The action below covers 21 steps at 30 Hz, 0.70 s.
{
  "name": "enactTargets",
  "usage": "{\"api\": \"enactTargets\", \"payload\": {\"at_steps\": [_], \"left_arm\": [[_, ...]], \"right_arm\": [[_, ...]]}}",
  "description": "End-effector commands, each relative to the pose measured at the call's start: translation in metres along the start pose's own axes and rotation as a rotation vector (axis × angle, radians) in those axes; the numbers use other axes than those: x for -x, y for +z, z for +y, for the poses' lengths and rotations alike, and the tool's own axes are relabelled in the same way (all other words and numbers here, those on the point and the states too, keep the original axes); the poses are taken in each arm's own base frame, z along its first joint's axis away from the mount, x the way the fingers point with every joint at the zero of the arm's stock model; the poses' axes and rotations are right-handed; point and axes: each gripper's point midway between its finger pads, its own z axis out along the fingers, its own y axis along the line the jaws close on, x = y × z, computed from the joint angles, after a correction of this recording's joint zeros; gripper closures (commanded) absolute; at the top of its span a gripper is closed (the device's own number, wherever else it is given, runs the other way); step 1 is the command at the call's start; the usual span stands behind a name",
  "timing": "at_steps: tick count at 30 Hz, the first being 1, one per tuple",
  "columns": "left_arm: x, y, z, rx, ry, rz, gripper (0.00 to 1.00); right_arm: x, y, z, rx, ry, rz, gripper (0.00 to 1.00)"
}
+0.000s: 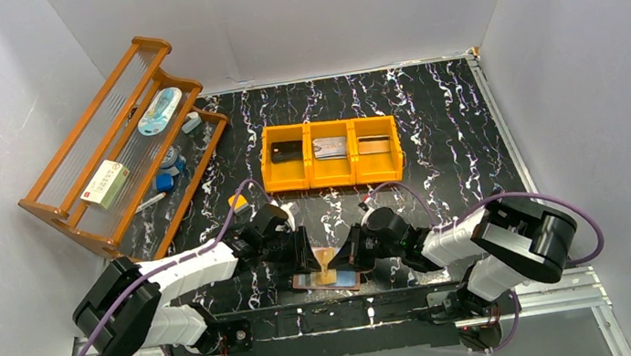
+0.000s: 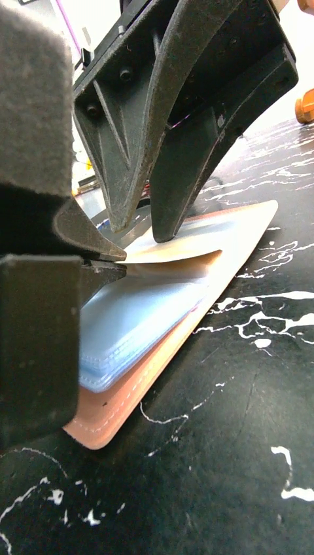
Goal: Take the credit cards out of the card holder
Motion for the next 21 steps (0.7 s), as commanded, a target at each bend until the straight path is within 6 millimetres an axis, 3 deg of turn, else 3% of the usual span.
{"api": "enactTargets", "payload": {"at_steps": [1, 14, 21], "left_arm": [[-0.021, -0.007, 0.040, 0.170, -0.017, 0.043, 0.61], [0.012, -0.039, 0.022, 0.193, 0.020, -0.099, 0.59], [0.027, -0.057, 0.014, 0.206, 0.079, -0.157, 0.59]], "right_arm": [[0.000, -0.003, 0.002, 0.016, -0.018, -0.011, 1.00], [0.012, -0.031, 0.014, 0.089, -0.125, -0.119, 1.00], [0.036, -0.057, 0.029, 0.153, -0.225, -0.298, 1.00]]}}
